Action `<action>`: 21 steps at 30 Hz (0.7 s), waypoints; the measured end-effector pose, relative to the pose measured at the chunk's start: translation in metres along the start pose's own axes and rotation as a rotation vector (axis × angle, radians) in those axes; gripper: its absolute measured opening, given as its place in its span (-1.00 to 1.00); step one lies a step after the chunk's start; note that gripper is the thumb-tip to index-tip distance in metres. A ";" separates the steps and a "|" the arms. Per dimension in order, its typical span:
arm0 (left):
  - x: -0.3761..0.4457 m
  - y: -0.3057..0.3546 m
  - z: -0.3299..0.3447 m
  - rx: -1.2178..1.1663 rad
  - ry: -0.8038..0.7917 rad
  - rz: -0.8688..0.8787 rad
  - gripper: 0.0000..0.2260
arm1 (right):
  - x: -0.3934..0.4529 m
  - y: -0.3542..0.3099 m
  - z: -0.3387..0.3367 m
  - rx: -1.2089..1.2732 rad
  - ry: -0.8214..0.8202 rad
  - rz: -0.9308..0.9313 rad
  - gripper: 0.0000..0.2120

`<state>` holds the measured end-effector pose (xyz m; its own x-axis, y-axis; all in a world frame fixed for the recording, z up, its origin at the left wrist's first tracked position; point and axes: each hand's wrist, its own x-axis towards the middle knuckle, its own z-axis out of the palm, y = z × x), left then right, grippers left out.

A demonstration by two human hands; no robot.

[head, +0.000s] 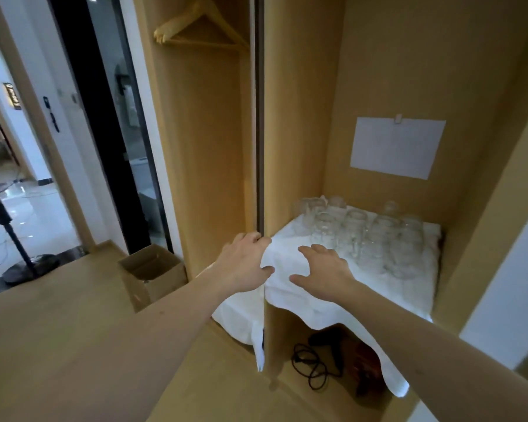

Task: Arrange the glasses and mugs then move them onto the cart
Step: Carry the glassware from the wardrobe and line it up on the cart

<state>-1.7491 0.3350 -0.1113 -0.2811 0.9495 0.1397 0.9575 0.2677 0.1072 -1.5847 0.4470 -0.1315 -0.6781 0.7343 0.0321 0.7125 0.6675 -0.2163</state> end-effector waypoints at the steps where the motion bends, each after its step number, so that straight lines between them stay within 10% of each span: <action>1: 0.011 0.002 0.001 -0.001 -0.007 0.018 -0.43 | 0.008 0.007 -0.002 0.002 0.008 0.018 -0.28; 21: 0.283 0.067 0.065 -0.041 0.020 0.296 -0.33 | 0.165 0.177 -0.028 0.134 0.119 0.275 -0.31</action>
<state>-1.7607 0.6323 -0.1290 0.0079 0.9818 0.1900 0.9948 -0.0270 0.0983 -1.5654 0.6895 -0.1371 -0.4322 0.8993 0.0667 0.8307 0.4258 -0.3585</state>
